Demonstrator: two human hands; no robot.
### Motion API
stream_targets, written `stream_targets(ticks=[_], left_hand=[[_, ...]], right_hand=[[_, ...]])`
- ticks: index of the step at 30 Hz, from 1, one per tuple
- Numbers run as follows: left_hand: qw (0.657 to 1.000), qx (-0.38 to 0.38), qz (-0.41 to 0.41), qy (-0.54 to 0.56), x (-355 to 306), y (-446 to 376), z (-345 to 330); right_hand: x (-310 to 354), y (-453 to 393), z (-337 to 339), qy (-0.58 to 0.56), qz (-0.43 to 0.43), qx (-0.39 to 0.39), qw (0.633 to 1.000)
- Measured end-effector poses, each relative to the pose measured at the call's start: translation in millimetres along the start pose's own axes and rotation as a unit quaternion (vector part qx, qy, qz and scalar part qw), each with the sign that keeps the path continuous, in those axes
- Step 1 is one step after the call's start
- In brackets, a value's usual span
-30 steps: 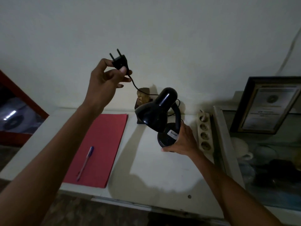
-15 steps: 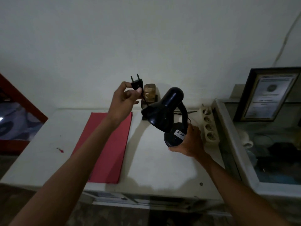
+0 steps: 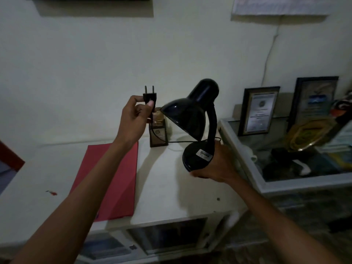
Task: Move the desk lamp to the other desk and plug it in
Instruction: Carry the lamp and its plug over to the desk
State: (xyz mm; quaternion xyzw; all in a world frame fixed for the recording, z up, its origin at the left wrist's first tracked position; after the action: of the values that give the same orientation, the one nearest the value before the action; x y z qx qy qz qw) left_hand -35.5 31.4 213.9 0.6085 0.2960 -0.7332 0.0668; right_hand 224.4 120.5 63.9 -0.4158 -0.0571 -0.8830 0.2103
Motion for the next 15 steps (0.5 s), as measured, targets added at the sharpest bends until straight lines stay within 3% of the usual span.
stream_targets(ticks=[8,15], left_hand=[[0.996,0.041,-0.054,-0.063,-45.6,74.6,-52.5],[0.991,0.129,-0.005,-0.041,-41.4,184.4,-138.5]], right_hand=[[18.3,119.2,66.6,0.071,0.01,-0.048,0.996],[-36.7,239.8,116.3,0.041,-0.061,-0.072,0.995]])
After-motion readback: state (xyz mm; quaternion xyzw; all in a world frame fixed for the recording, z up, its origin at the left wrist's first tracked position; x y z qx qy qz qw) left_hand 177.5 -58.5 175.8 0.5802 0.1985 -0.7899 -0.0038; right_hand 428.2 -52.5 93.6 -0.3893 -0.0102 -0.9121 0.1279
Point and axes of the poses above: each hand's wrist, its own y-axis away from the middle knuckle, its own z-axis out of the back of the hand, x = y × z, the point moved 7 cm from there along -y, towards the middle knuckle, and after that the axes turned 2 degrees about z, right-handed, at the moved point
